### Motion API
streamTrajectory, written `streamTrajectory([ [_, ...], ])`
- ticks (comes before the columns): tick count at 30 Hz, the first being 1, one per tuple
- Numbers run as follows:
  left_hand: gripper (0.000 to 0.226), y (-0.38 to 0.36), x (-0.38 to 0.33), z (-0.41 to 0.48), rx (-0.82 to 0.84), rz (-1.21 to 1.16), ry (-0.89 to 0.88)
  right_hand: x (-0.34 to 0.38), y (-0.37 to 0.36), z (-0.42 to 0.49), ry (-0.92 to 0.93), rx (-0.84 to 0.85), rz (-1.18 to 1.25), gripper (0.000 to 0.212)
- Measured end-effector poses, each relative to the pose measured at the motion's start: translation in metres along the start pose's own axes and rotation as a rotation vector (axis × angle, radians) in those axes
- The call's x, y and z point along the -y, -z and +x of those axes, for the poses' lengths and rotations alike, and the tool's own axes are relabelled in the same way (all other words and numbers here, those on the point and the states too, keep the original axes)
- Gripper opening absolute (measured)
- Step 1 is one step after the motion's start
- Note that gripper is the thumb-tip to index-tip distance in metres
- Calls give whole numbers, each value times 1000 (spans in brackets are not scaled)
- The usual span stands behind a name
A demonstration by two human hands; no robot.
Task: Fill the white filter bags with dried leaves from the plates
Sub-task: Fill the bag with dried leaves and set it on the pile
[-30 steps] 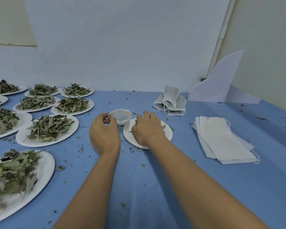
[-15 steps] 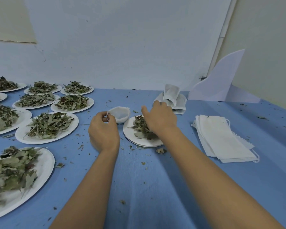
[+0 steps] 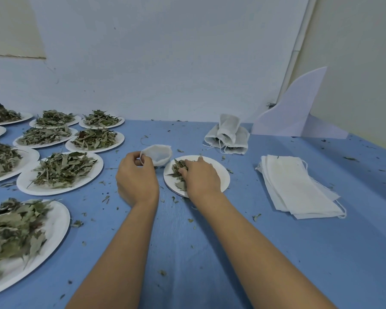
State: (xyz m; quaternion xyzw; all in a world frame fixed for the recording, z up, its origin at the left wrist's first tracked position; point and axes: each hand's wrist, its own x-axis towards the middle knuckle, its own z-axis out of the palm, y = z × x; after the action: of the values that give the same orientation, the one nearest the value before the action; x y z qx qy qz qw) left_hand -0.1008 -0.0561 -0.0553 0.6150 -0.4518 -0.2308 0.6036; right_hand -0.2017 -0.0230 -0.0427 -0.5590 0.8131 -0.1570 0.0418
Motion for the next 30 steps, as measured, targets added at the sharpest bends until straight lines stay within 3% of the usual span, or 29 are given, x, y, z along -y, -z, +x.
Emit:
streamTrajectory([
  [6, 20, -6, -5, 1, 12, -80, 29, -4, -1, -3, 73, -136, -77, 16],
  [10, 30, -10, -8, -2, -1, -89, 32, -7, 0, 0, 88, -164, -43, 18],
  [12, 33, -12, -10, -2, -5, -69, 6, -14, 1, 2, 91, -202, 136, 18],
  [16, 33, -19, -16, -1, 10, 5, -40, -29, 10, 5, -78, -346, 805, 19],
  [19, 33, -27, -16, -4, 77, 71, -86, -35, 19, 12, -186, -248, 1304, 17],
  [23, 31, -34, -17, -11, 180, 149, -187, -37, 29, 12, -97, -50, 1672, 11],
  [27, 26, -35, -20, -15, 215, 199, -291, -37, 31, 11, 20, 111, 1696, 13],
  [30, 20, -33, -26, -14, 232, 195, -269, -39, 30, 12, 46, 144, 1625, 11],
])
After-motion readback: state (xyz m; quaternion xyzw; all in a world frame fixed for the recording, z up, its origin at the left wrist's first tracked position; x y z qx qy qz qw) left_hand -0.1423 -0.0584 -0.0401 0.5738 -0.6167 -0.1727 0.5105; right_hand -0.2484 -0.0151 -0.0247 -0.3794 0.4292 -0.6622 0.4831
